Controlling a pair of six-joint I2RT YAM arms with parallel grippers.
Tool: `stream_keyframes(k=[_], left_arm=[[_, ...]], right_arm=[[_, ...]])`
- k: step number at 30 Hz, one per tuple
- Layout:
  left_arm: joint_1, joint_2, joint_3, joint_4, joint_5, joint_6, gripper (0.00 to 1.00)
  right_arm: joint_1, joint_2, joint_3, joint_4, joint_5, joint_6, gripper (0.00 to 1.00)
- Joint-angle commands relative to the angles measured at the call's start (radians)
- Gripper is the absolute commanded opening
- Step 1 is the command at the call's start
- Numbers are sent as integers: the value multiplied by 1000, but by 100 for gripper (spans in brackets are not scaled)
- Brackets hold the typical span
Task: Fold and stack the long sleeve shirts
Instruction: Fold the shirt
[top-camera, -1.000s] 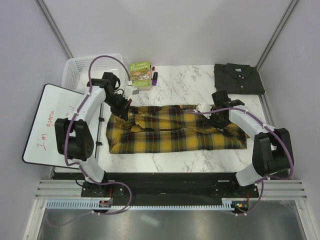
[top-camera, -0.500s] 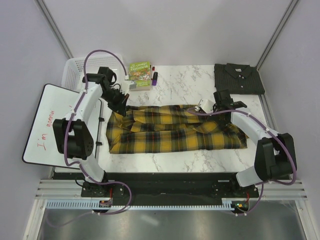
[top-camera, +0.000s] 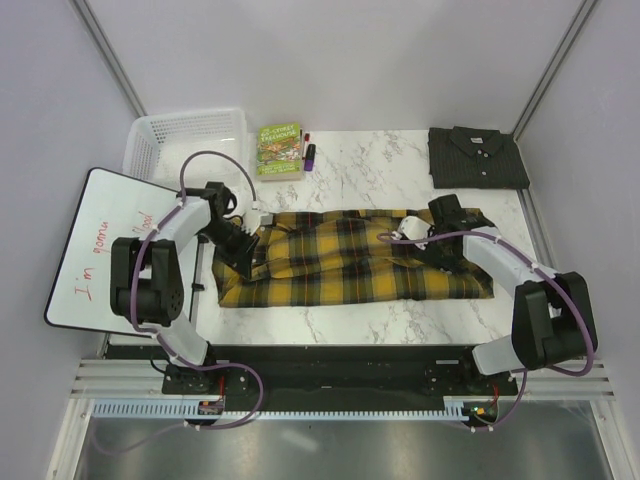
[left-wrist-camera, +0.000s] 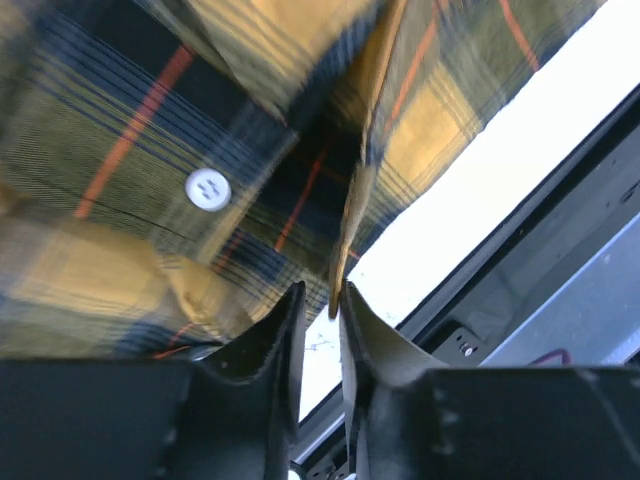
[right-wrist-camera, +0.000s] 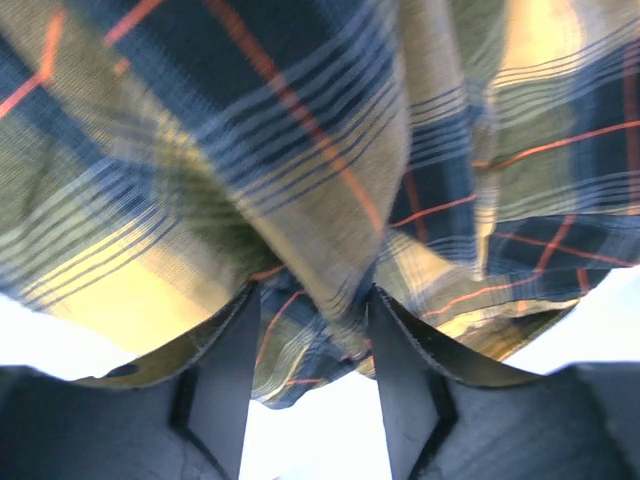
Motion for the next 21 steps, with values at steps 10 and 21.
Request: stream_keyframes(k=[10,21], left_arm=[[-73,-178,119,156,70,-21,37],[-161,28,36,310,-12,-86,28]], right_arm=[[-196,82,406,-436,-421,187,37],[-196,219,189,-187,-239,261,24]])
